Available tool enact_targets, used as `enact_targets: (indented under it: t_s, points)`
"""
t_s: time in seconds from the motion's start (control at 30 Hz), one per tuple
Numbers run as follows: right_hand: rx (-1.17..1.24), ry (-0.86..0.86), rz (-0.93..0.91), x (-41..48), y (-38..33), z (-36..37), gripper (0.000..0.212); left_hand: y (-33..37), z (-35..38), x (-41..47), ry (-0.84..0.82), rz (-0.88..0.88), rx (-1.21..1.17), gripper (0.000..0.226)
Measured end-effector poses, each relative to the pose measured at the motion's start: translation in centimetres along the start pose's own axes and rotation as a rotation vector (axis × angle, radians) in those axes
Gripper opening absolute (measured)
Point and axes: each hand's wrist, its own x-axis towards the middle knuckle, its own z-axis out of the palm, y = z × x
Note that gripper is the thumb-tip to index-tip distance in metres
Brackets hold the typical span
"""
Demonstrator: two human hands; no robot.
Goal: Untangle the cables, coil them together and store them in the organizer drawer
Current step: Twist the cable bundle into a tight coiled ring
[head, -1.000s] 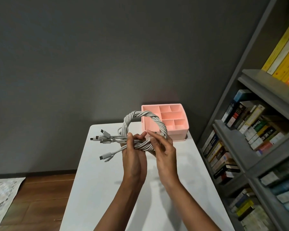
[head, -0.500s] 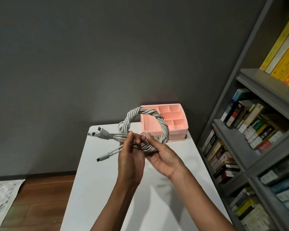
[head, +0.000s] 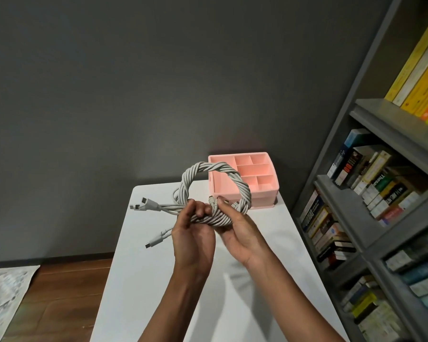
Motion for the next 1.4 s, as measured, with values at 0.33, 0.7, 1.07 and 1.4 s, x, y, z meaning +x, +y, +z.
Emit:
enact_targets:
  t_s: [0.33,0.7,1.07,1.4]
  points:
    - [0.211,-0.021,-0.074,-0.2,-0.1,0.0,0.024,-1.6,-0.8,0.2,0.033,-0.029,0.149,0.045]
    - [0.147,0.26,0.022,1.0,-1.1,-0.2,0.034,-2.1,-2.2,0.0,-0.048,-0.046,0.482,0.038]
    - [0.061,0.433,-0.375,-0.2,0.0,1.2,0.012,-2.4,-1.6,-0.1,0.286,0.111,0.626,0.029]
    - [0.048,0.48,-0.352,-0.7,0.7,1.3,0.019,-2.5,-2.5,-0.7,0.298,0.409,0.899,0.04]
